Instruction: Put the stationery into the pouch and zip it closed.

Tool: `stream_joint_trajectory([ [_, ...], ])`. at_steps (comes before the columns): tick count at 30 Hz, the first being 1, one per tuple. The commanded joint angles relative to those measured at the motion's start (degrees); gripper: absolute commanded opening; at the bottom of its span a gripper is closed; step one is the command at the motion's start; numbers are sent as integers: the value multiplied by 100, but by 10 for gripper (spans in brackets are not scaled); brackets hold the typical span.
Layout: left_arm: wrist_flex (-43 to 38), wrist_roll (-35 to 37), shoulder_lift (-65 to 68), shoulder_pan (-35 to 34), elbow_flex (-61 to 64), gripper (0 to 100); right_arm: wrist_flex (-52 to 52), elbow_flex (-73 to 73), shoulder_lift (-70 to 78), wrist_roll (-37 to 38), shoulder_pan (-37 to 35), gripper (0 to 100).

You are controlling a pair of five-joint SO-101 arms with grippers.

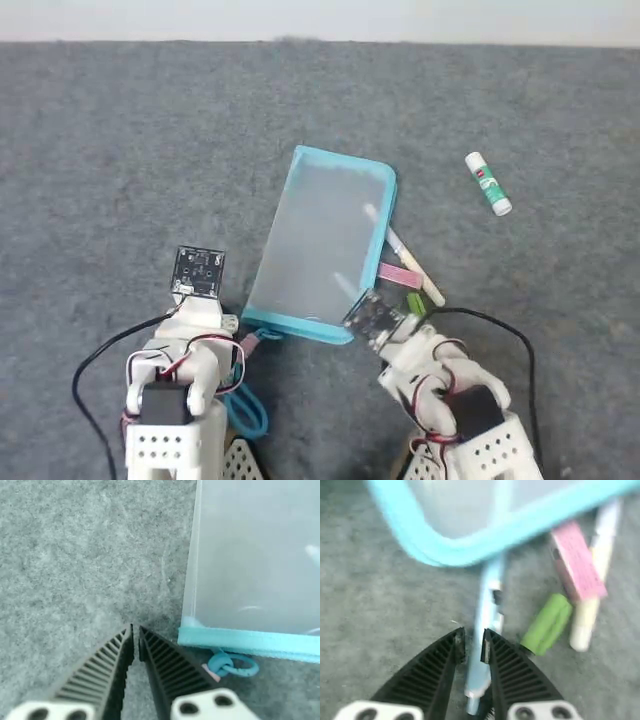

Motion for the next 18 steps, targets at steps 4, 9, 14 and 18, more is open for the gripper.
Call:
stream_joint_trajectory([
  [4, 18, -53, -149, -18, -48, 13, -207, 97, -48, 571, 233, 62],
  [9, 18, -53, -149, -18, -48, 13, -1059, -44, -40, 1134, 796, 58],
  [14, 18, -53, -149, -18, -48, 13, -1226, -1178, 31, 466, 1824, 58],
  [18, 18, -53, -149, -18, -48, 13, -1165, -2092, 251, 255, 2220, 58],
])
